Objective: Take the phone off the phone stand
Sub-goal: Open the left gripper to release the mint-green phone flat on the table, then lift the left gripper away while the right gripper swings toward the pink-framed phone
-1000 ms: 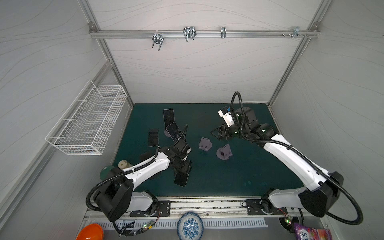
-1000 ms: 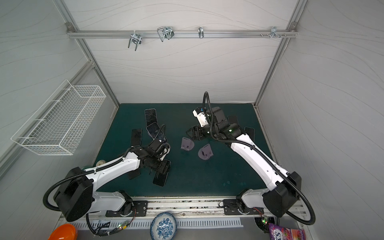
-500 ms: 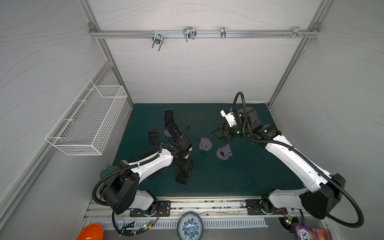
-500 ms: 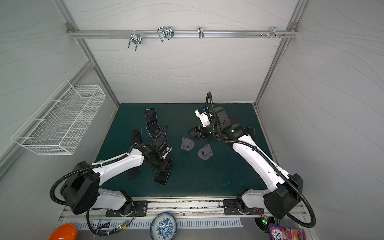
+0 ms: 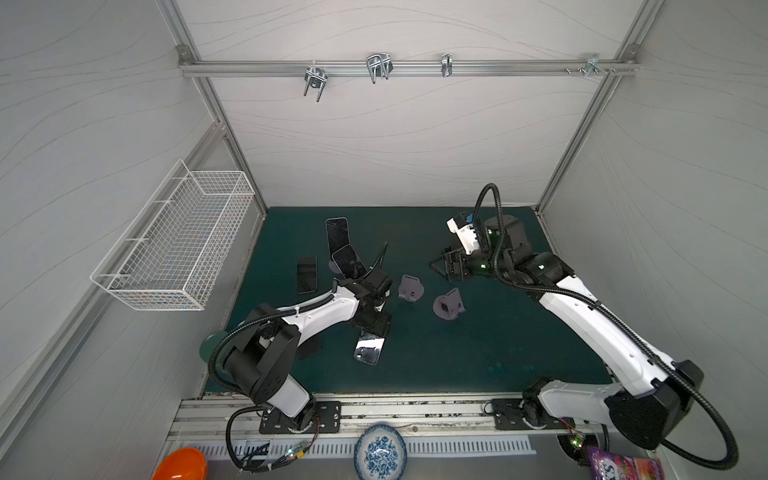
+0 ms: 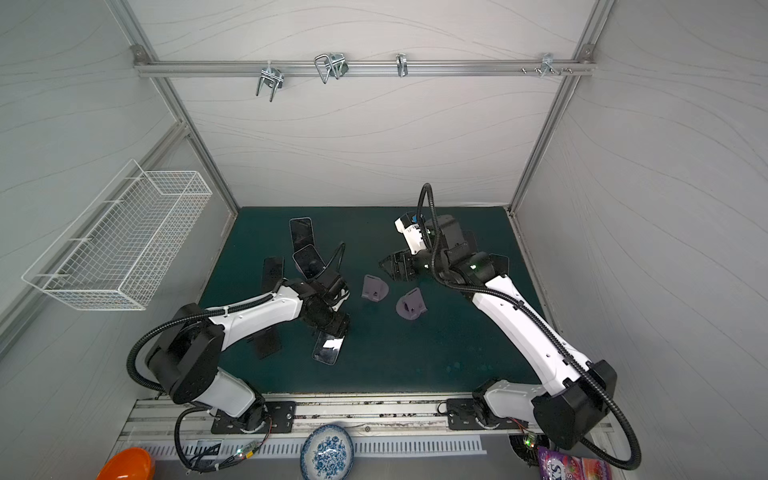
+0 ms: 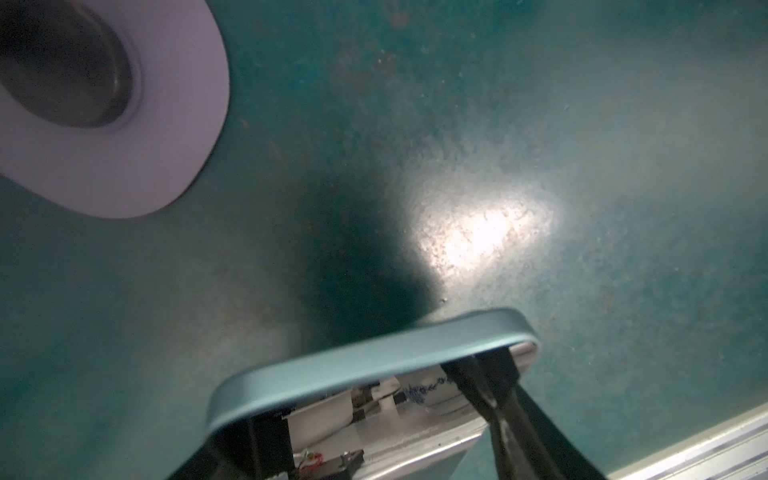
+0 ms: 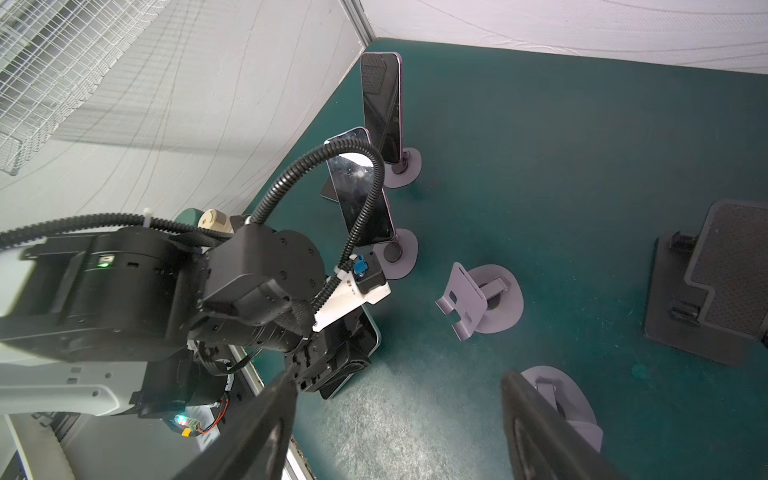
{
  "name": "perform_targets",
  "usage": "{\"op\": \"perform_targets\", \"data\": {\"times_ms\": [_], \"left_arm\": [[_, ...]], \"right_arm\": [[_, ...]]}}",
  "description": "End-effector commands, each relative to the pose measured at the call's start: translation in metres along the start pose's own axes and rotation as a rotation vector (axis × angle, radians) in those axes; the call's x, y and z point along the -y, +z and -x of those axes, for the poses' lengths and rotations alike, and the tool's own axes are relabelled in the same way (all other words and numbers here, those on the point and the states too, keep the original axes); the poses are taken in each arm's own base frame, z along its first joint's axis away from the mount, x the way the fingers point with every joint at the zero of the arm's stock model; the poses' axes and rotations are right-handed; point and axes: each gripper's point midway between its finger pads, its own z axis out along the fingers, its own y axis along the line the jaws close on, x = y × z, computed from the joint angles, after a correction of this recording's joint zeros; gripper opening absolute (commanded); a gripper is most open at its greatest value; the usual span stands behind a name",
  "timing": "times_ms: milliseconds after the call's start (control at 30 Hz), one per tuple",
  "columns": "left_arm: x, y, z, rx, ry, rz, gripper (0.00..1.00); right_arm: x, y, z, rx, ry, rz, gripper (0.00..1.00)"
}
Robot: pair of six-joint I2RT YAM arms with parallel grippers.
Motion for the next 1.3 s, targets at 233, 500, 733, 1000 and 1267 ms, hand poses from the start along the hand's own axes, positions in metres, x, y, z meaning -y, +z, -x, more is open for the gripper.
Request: {"op": "perform_targets", "data": {"times_ms": [233,500,733,1000,1267], "left_arm": [[-0.005,0.007,0.01,-0.002,-0.033,0.035,0.65],[-0.006,0.011,0.009,-0.003,-0.025,0.039,0.73],[-0.006,0.009,0.011,0.015,-0.015,0.036,0.84],[0.001,-0.01,0.02,0.094,-0.01,0.0,0.86],[0.003,-0.049,0.037,0.238,0.025,-0.004,0.87]], "right_arm": [[-0.006,-0.013,0.001,0.028,-0.033,0.015,0.78],[-0.004,-0.02,0.002,0.042,-0.032,-0.013,0.78],[-0.003,-0.024,0.006,0.053,-0.023,-0.033,0.78],[-0.004,-0.016,0.006,0.039,-0.039,-0.057,0.78],[-0.014,0.008,0.02,-0.001,-0.086,-0.059,0.78]]}}
